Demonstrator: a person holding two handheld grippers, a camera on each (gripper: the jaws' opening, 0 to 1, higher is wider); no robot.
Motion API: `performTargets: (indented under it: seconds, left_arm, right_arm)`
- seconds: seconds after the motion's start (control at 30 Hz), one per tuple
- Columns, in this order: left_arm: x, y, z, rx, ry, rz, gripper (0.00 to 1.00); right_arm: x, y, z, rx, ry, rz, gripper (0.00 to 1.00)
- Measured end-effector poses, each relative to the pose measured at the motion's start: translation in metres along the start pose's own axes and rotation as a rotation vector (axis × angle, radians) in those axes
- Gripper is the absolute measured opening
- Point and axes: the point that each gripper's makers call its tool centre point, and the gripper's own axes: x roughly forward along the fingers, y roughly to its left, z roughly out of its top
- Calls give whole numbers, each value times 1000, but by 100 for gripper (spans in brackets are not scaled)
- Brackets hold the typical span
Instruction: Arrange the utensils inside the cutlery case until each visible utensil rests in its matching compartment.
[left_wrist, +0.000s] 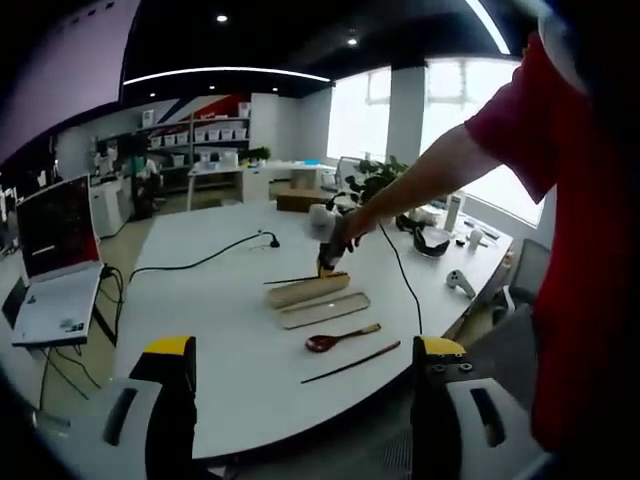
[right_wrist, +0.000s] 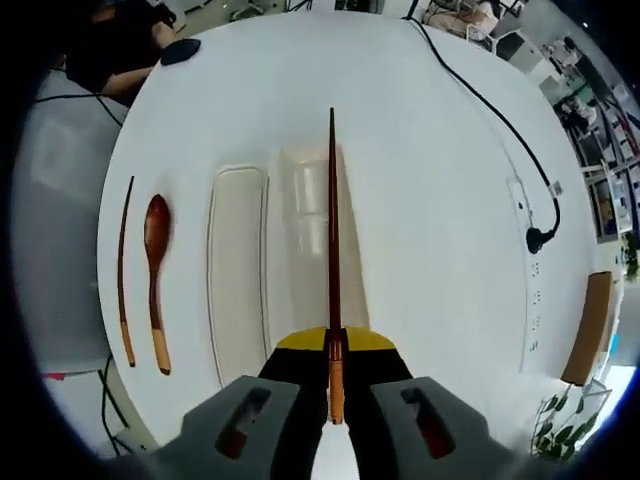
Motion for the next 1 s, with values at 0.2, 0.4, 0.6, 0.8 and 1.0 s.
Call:
performTargets:
  seconds: [0.2, 0.4, 0.6, 0.8, 1.0]
  left_arm:
    - [2, -1, -2, 4, 9, -5, 91]
    - [3, 1, 1, 10, 8, -4, 91]
    - [3, 1, -1, 10, 17, -2, 91]
    - [3, 1, -2, 9, 21, 0, 91]
    - [3, 1, -4, 10, 28, 3, 90]
  right_arm:
    - [5, 3, -4, 9, 3, 2, 0]
    - [10, 2, -10, -2, 29, -4, 0]
    - [15, 3, -12, 7, 40, 4, 0]
    - [19, 3, -14, 7, 36, 5, 0]
    - [20, 2, -14, -6, 40, 10, 0]
